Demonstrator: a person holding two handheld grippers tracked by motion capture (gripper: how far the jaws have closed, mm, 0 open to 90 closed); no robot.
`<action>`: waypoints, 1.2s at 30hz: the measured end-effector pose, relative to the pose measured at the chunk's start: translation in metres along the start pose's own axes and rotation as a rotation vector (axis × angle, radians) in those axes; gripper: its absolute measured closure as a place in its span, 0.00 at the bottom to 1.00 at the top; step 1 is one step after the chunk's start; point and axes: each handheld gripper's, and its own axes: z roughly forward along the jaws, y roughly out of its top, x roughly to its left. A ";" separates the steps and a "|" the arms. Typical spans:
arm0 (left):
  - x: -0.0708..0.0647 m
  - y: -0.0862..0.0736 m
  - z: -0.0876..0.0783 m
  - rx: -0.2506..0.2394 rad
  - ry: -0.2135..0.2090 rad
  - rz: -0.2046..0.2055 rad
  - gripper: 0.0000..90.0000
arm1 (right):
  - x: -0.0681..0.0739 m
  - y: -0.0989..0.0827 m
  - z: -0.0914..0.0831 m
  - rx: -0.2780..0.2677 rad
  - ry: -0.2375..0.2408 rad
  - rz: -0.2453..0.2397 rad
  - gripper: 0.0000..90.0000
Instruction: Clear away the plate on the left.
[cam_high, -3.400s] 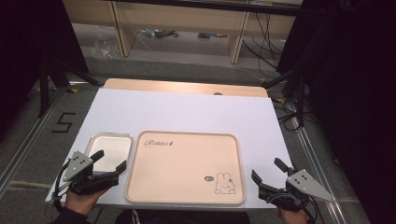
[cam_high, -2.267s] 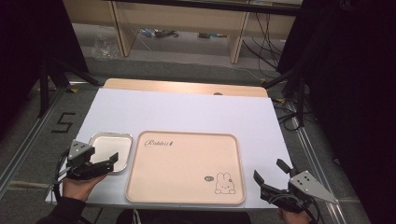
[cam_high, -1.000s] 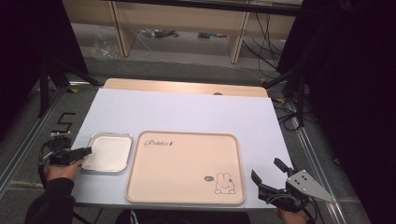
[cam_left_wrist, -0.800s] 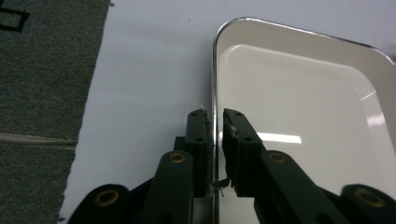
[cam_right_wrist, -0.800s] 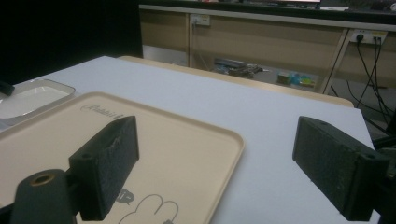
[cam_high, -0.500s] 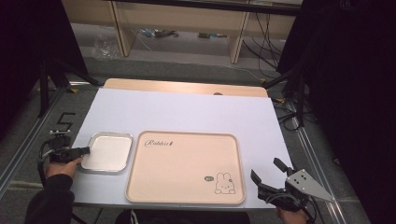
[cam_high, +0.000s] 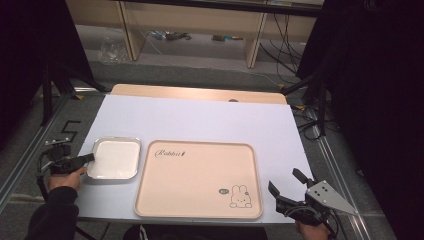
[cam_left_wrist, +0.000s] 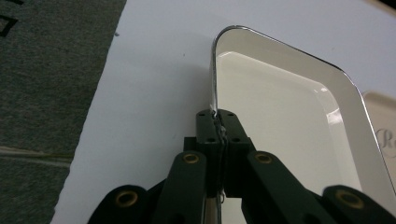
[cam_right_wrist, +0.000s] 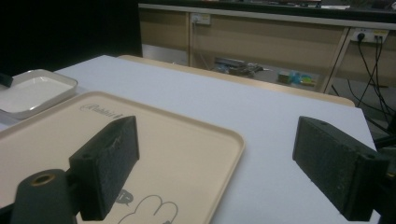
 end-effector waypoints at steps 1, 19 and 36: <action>0.000 0.001 -0.002 -0.016 -0.009 -0.010 0.98 | -0.001 0.000 0.000 -0.007 -0.005 -0.006 0.17; -0.025 -0.002 -0.015 -0.045 -0.157 -0.030 0.98 | -0.001 0.000 0.000 -0.017 0.000 0.011 0.17; -0.089 -0.018 -0.004 0.054 -0.246 0.119 0.98 | -0.002 0.000 0.000 -0.012 -0.006 0.005 0.17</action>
